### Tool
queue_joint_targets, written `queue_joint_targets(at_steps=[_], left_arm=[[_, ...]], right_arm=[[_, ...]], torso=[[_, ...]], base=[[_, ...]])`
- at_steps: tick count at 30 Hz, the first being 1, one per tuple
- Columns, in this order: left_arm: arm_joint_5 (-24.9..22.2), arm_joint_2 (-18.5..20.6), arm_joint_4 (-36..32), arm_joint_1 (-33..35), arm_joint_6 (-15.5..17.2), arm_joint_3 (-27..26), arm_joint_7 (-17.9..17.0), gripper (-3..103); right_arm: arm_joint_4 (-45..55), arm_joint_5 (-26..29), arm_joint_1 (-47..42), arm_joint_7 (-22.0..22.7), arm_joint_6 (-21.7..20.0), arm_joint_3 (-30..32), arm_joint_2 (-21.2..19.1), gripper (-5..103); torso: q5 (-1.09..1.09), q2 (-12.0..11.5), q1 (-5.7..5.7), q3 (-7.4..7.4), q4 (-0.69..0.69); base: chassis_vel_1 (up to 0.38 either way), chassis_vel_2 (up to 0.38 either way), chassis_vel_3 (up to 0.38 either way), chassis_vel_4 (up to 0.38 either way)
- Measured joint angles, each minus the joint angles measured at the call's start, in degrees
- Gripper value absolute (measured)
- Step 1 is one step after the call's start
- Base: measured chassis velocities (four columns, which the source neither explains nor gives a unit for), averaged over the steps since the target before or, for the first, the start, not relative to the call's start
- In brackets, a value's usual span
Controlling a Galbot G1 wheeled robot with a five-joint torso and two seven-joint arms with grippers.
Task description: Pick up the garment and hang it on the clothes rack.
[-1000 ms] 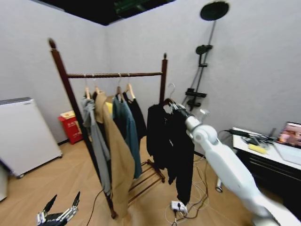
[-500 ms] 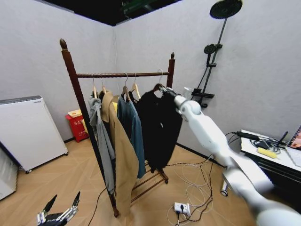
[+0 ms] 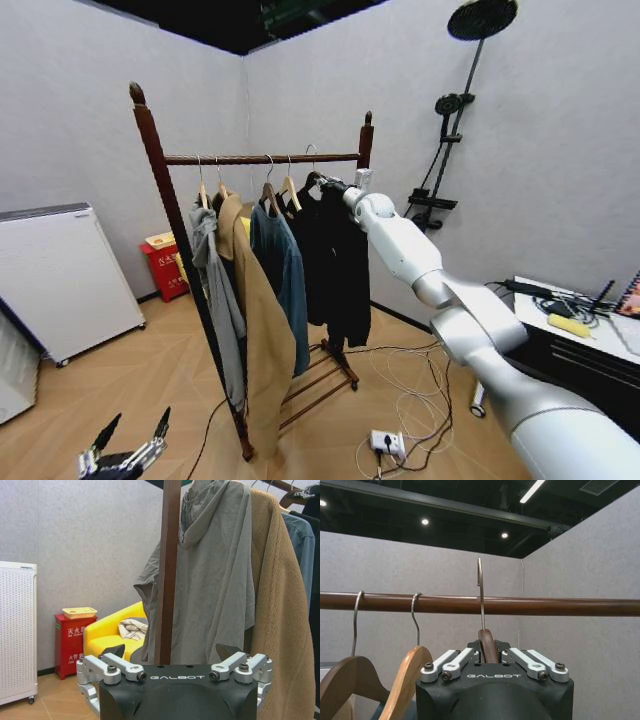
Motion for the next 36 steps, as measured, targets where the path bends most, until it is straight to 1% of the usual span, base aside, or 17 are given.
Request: queue_joint_targets(at_steps=[2, 8, 19, 22, 24, 25, 26, 28, 32, 33, 34, 36], left_arm=[[0.0, 0.0, 0.0, 0.0, 0.0, 0.0, 0.0, 100], [0.0, 0.0, 0.0, 0.0, 0.0, 0.0, 0.0, 100], [0.0, 0.0, 0.0, 0.0, 0.0, 0.0, 0.0, 100], [0.0, 0.0, 0.0, 0.0, 0.0, 0.0, 0.01, 100], [0.0, 0.0, 0.0, 0.0, 0.0, 0.0, 0.0, 100], [0.0, 0.0, 0.0, 0.0, 0.0, 0.0, 0.0, 100], [0.0, 0.0, 0.0, 0.0, 0.0, 0.0, 0.0, 100], [0.0, 0.0, 0.0, 0.0, 0.0, 0.0, 0.0, 100], [0.0, 0.0, 0.0, 0.0, 0.0, 0.0, 0.0, 100], [0.0, 0.0, 0.0, 0.0, 0.0, 0.0, 0.0, 100], [0.0, 0.0, 0.0, 0.0, 0.0, 0.0, 0.0, 100], [0.0, 0.0, 0.0, 0.0, 0.0, 0.0, 0.0, 100]], right_arm=[[3.76, -0.68, -2.17, 1.15, -0.6, 1.39, -0.58, 15], [7.1, -0.27, -3.35, 1.18, -1.93, 1.59, -1.93, 15], [8.94, 1.78, -3.95, 1.72, -3.02, 0.81, -2.7, 15], [10.06, 2.85, -4.75, 2.13, -4.21, 0.57, -3.06, 15], [10.36, 3.05, -4.94, 2.39, -4.76, 0.56, -3.17, 15], [11.34, 3.73, -5.37, 3.16, -6.78, 0.43, -3.5, 14], [11.34, 3.73, -5.37, 3.16, -6.78, 0.43, -3.5, 14], [12.46, 4.94, -5.87, 3.69, -9.14, 0.35, -3.94, 10], [13.33, 5.55, -6.57, 3.86, -9.54, 0.47, -4.15, 10], [13.96, 5.75, -6.88, 3.92, -9.57, 0.62, -4.33, 7], [13.96, 5.75, -6.88, 3.92, -9.57, 0.62, -4.33, 7], [16.02, 6.05, -7.65, 4.06, -9.57, 1.15, -5.13, 14]], torso=[[0.0, 0.01, -0.01, -0.01, 0.0], [0.01, 0.01, -0.02, -0.01, -0.01], [0.01, 0.02, -0.03, -0.01, 0.0], [-0.01, 0.0, 0.05, 0.02, -0.02], [0.02, -0.02, 0.09, 0.04, -0.01], [0.02, -0.03, 0.1, 0.04, 0.01], [0.02, -0.03, 0.1, 0.04, 0.01], [-0.01, -0.01, 0.02, 0.0, -0.02], [0.01, 0.02, -0.04, -0.01, 0.0], [-0.01, 0.02, -0.05, -0.01, 0.01], [-0.01, 0.02, -0.05, -0.01, 0.01], [-0.01, 0.03, -0.05, -0.02, 0.02]], base=[[0.0, 0.0, 0.0, 0.0], [0.0, 0.0, 0.0, 0.0], [-0.064, 0.055, 0.052, -0.057], [-0.157, 0.133, 0.136, -0.154], [-0.137, 0.105, 0.09, -0.129], [-0.089, 0.101, 0.029, 0.01], [-0.089, 0.101, 0.029, 0.01], [-0.021, 0.031, 0.015, -0.015], [0.032, -0.025, -0.022, 0.012], [0.046, -0.049, -0.041, 0.055], [0.046, -0.049, -0.041, 0.055], [0.023, -0.016, -0.021, 0.028]])
